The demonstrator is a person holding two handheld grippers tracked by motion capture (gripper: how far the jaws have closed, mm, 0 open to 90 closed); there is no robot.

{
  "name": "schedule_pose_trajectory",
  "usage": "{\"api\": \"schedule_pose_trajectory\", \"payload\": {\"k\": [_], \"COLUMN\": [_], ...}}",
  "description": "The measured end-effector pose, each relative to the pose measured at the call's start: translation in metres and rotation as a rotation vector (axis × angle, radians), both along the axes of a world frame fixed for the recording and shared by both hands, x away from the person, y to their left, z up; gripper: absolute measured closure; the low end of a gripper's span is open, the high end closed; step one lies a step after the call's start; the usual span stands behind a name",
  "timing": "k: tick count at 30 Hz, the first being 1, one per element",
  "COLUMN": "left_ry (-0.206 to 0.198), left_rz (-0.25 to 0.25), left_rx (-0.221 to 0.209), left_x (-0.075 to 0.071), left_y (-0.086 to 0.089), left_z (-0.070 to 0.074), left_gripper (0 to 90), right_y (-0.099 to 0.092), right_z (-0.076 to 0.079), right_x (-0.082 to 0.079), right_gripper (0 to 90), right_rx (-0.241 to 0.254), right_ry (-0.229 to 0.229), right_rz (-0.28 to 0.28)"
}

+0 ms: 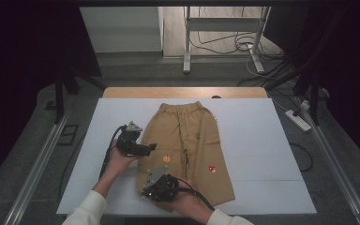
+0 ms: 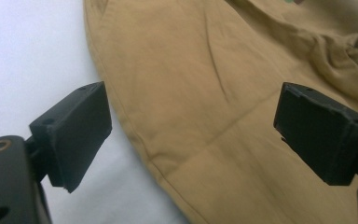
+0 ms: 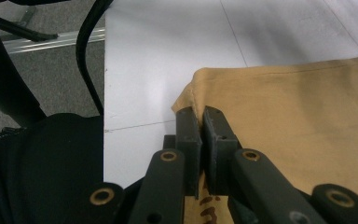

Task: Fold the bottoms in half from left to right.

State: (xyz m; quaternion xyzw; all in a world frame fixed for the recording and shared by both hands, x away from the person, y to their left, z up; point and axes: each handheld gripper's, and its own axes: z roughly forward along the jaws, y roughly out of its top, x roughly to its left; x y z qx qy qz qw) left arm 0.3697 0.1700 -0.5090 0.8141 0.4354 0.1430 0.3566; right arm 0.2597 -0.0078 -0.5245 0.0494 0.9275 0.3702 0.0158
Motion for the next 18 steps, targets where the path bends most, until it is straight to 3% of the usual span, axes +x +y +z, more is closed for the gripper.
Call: {"api": "schedule_pose_trajectory", "payload": {"k": [18], "left_ry": [0.038], "left_rz": [-0.012], "left_rx": [0.013], "left_x": [0.045], "left_y": [-0.012], "left_z": [-0.007], "left_gripper": [11.6], "right_y": [0.0], "right_z": [0.0], "right_x": [0.0], "right_gripper": [85.2], "right_rx": [0.002], "right_ry": [0.004], "right_rz": [-0.003]}}
